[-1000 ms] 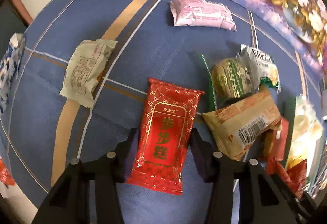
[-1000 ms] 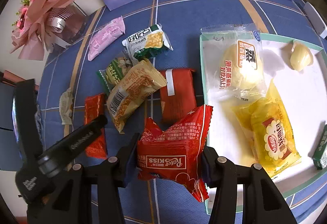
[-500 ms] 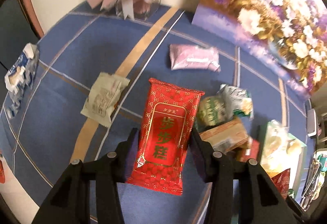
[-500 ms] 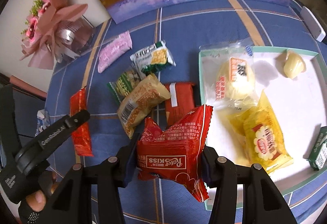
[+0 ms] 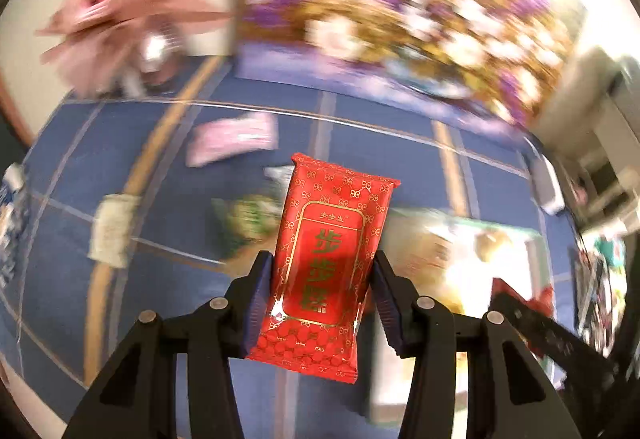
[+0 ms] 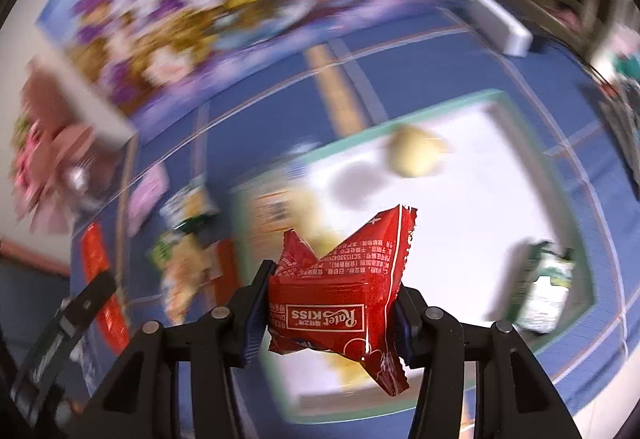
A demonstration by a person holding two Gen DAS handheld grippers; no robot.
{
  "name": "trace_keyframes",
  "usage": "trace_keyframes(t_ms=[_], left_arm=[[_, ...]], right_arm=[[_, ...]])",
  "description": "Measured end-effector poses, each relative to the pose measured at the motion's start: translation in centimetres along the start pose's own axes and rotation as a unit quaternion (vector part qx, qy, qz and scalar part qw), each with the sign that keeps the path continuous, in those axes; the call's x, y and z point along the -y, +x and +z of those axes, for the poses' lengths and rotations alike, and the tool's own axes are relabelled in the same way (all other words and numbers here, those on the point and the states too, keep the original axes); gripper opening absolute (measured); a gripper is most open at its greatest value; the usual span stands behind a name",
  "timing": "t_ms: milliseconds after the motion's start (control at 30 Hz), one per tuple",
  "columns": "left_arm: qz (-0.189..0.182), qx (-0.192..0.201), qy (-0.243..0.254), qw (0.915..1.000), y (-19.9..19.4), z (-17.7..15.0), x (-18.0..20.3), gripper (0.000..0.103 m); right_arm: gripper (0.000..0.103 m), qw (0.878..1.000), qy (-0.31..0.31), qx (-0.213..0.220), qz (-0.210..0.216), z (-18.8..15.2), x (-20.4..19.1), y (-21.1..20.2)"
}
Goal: Organize snacks
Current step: 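Carry both red packets over the white tray and open both tools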
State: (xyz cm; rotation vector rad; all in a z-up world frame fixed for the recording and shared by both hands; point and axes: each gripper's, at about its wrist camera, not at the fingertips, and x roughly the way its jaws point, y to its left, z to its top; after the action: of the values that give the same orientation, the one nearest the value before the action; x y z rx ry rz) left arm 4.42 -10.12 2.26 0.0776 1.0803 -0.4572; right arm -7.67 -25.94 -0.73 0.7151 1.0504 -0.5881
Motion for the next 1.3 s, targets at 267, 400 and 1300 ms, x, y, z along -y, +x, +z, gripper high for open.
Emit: trace_keyframes(t_ms=[267, 400, 1300], left_arm=[[-0.047, -0.048, 0.105, 0.9922, 3.1, -2.4, 10.0, 0.051], [-0.052, -0.069, 0.140, 0.9863, 4.7, -3.4, 13.1, 0.051], [-0.023, -0.044, 0.117, 0.9919, 5.0, -2.0, 11.3, 0.078]], right_arm=[[0.054, 0.994, 0.094, 0.002, -0.048, 2.6, 9.2, 0.3], [0.054, 0.992, 0.116, -0.006, -0.050, 3.0, 11.6, 0.9], [0.088, 0.994, 0.096, -0.014, -0.055, 3.0, 10.7, 1.2]])
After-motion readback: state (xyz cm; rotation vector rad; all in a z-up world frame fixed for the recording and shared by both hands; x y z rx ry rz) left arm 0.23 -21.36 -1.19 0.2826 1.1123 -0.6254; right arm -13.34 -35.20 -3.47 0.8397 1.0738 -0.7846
